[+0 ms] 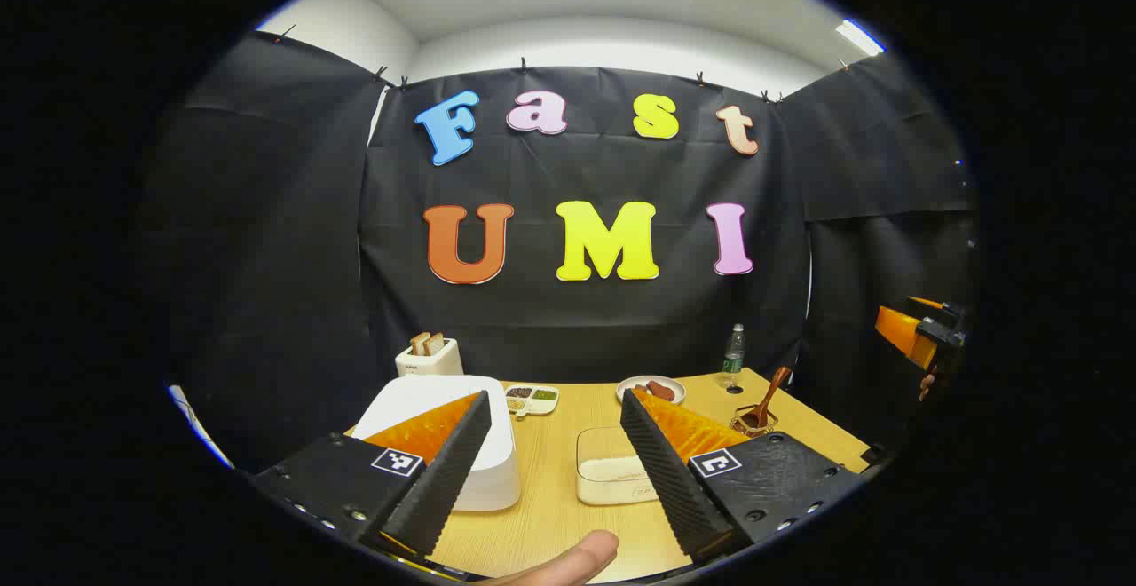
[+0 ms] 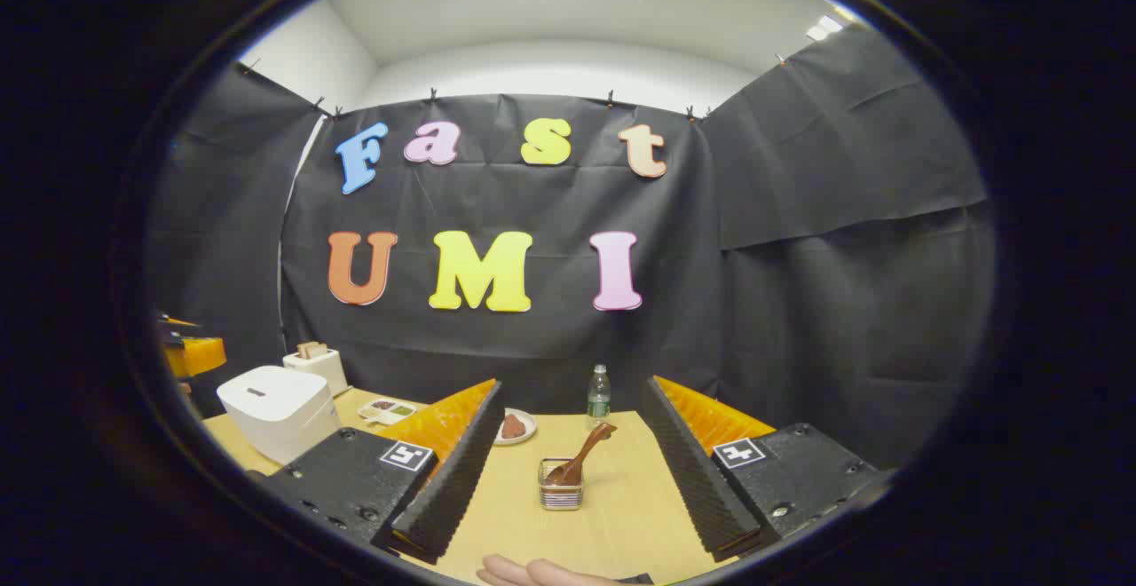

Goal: Close the left gripper, press the button to open the rice cooker; take a wooden spoon from the chopstick holder with the right hand, scoop a spoonful of rice and pour it into the rice cooker, then put the wooden spoon back into the chopstick holder.

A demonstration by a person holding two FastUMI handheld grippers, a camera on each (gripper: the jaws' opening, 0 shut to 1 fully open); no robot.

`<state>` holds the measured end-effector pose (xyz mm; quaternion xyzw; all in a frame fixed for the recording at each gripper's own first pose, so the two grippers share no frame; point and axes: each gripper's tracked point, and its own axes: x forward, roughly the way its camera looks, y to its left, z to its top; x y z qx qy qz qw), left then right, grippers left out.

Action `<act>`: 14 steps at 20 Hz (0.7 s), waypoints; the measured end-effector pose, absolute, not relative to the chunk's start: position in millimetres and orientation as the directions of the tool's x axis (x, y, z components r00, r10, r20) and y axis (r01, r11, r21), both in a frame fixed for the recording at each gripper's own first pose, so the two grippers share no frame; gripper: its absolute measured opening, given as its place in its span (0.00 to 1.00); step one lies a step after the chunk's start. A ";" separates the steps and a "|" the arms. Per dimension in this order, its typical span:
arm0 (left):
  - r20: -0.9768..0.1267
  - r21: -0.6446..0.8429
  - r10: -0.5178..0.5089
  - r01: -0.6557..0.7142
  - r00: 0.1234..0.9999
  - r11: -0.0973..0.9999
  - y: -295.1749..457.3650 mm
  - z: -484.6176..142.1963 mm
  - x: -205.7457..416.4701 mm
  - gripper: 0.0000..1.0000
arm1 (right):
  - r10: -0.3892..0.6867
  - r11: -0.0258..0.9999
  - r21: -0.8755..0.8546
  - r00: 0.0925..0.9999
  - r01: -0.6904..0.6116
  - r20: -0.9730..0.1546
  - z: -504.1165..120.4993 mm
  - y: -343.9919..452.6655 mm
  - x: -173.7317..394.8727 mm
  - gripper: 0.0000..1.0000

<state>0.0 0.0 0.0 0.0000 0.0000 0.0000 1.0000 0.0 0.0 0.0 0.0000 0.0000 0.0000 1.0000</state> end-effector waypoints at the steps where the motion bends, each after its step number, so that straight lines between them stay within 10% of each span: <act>1: 0.000 -0.001 0.015 -0.015 1.000 1.000 3.8 -1.1 -2.3 0.94 | 0.006 1.000 0.008 1.000 -0.006 -0.002 -1.2 2.0 -0.9 0.99; 14: 0.002 -0.035 0.054 -0.054 0.999 0.998 27.7 -3.2 -5.7 0.94 | 0.042 0.999 0.003 0.999 -0.042 0.005 0.1 6.7 -10.1 0.99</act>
